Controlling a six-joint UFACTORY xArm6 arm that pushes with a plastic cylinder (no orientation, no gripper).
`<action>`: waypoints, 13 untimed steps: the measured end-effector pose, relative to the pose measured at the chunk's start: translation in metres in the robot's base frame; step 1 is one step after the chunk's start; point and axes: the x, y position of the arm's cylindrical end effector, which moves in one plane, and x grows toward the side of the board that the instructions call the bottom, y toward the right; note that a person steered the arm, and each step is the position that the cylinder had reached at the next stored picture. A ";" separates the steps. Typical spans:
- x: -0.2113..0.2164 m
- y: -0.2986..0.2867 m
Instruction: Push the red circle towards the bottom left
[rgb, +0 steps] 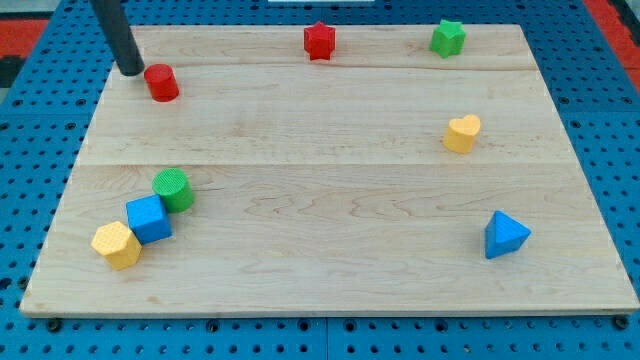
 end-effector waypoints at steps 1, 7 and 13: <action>0.040 0.003; 0.010 0.069; 0.094 0.063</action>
